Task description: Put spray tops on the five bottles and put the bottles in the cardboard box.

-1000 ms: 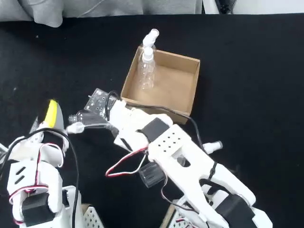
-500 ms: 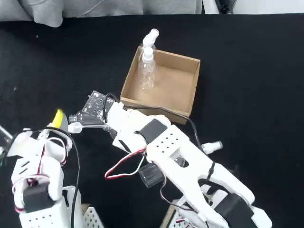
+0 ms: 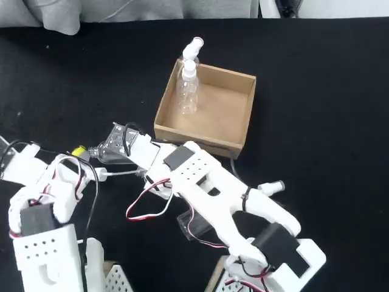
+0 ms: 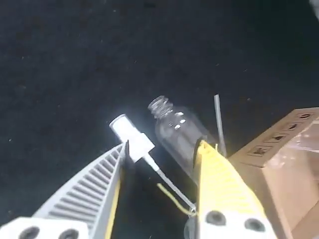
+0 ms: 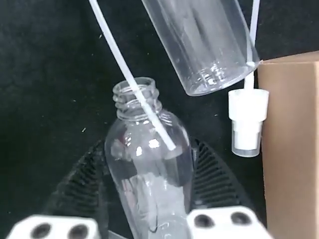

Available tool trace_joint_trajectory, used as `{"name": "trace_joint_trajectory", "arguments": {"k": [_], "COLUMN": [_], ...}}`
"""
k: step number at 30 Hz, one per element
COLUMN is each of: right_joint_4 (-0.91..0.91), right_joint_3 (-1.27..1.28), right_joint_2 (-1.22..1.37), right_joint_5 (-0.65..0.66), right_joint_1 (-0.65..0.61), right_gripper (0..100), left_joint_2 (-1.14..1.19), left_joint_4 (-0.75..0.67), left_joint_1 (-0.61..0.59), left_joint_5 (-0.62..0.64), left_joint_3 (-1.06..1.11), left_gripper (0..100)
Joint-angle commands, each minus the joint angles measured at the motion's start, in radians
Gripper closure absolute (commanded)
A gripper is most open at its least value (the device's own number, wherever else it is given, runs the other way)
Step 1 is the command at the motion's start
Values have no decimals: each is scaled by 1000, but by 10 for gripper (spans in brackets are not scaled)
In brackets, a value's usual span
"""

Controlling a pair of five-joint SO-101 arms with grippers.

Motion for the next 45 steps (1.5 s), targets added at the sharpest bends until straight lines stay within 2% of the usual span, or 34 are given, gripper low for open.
{"name": "trace_joint_trajectory", "arguments": {"k": [1, 10, 14, 21, 25, 30, 34, 38, 45], "right_joint_4": [-21, -23, -43, -44, -44, -44, -44, -44, -43], "right_joint_3": [-65, -68, -71, -73, -73, -73, -73, -73, -73], "right_joint_2": [-5, -5, -5, -5, -5, -5, -5, -5, -5], "right_joint_5": [9, 0, -75, -124, -123, -121, -117, -117, -117], "right_joint_1": [-17, -14, -14, -17, -17, -17, -17, -17, -17], "right_gripper": [945, 945, 945, 945, 945, 945, 945, 945, 945], "left_joint_2": [74, 267, 311, 333, 333, 334, 334, 333, 333], "left_joint_4": [-6, 2, -8, -21, -21, -25, -103, -192, -213], "left_joint_1": [-35, -50, -45, -44, -44, -42, -33, 25, 33], "left_joint_5": [9, 35, 44, 46, 92, 92, 92, 94, 120], "left_joint_3": [-77, -127, -128, -122, -117, -87, -12, 79, 94], "left_gripper": [807, 805, 805, 805, 805, 804, 804, 804, 809]}}
